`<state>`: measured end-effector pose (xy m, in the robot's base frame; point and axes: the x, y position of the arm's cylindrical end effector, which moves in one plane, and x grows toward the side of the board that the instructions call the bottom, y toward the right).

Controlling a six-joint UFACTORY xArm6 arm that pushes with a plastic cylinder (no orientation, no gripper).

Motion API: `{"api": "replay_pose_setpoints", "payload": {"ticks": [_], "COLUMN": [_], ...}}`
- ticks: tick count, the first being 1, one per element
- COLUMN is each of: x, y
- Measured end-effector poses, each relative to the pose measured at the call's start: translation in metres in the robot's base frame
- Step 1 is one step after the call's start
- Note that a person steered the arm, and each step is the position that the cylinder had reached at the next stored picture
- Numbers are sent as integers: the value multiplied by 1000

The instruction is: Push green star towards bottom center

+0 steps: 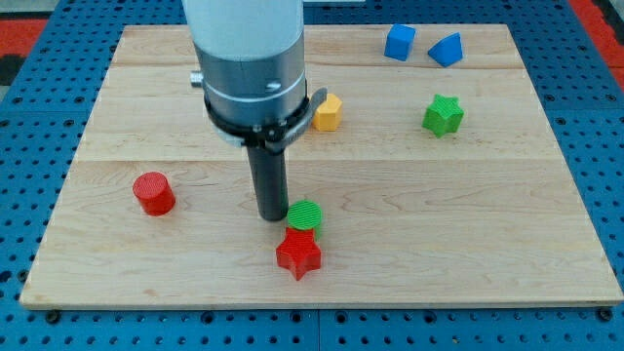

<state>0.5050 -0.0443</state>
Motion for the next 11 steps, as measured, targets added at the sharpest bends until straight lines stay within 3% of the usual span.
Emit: {"api": "replay_pose_setpoints", "payload": {"ticks": [2, 3, 4, 5, 8, 11], "x": [-72, -112, -137, -117, -84, 9], "y": [200, 274, 173, 35, -125, -107]}}
